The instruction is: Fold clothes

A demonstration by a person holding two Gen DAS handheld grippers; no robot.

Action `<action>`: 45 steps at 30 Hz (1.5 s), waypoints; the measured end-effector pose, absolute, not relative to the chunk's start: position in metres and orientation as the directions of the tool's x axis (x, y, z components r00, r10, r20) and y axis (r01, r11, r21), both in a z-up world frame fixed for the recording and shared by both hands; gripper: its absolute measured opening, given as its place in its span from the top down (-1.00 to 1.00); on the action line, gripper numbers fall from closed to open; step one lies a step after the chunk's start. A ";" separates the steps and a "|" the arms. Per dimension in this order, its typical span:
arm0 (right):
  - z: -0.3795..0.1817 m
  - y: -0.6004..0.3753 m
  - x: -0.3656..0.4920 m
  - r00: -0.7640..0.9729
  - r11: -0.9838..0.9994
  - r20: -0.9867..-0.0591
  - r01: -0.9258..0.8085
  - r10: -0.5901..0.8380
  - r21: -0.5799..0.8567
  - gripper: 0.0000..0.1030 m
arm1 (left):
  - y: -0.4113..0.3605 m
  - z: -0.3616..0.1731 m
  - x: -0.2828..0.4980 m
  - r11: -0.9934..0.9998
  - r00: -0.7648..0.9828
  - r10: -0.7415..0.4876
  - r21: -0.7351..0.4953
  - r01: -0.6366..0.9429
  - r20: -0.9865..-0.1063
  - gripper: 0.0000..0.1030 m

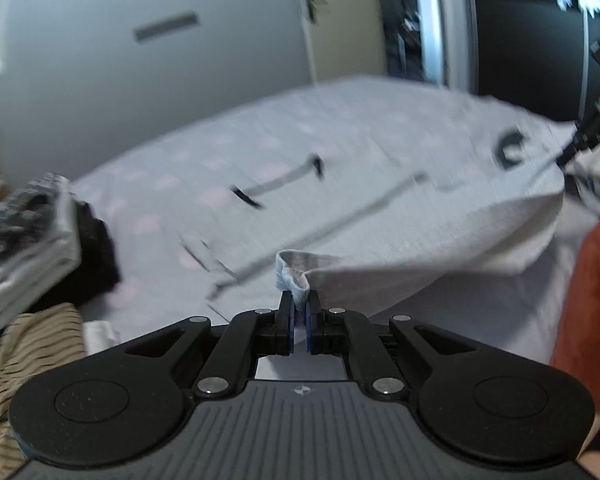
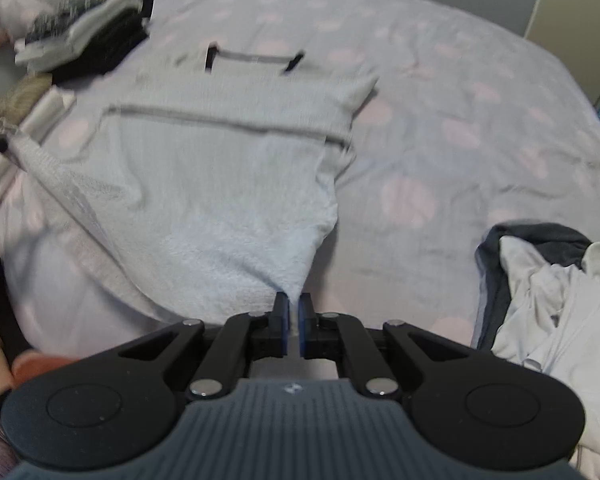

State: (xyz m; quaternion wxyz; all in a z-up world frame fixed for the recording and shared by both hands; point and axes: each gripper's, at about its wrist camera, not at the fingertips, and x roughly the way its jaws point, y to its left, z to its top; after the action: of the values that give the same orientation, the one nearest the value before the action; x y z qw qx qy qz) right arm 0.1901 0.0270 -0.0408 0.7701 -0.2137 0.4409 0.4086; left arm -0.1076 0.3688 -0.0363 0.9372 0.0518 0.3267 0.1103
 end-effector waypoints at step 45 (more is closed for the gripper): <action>0.045 -0.001 0.179 0.498 0.740 -0.641 -0.652 0.584 0.168 0.95 | 0.387 0.012 -0.122 0.920 0.780 0.383 0.132 -0.369 -0.495 0.91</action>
State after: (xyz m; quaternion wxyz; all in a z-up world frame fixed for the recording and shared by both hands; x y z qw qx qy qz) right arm 0.1790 -0.0006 0.0446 0.8642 -0.0481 0.3508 0.3576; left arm -0.1221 0.3871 0.0119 0.9432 0.0137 0.2654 0.1993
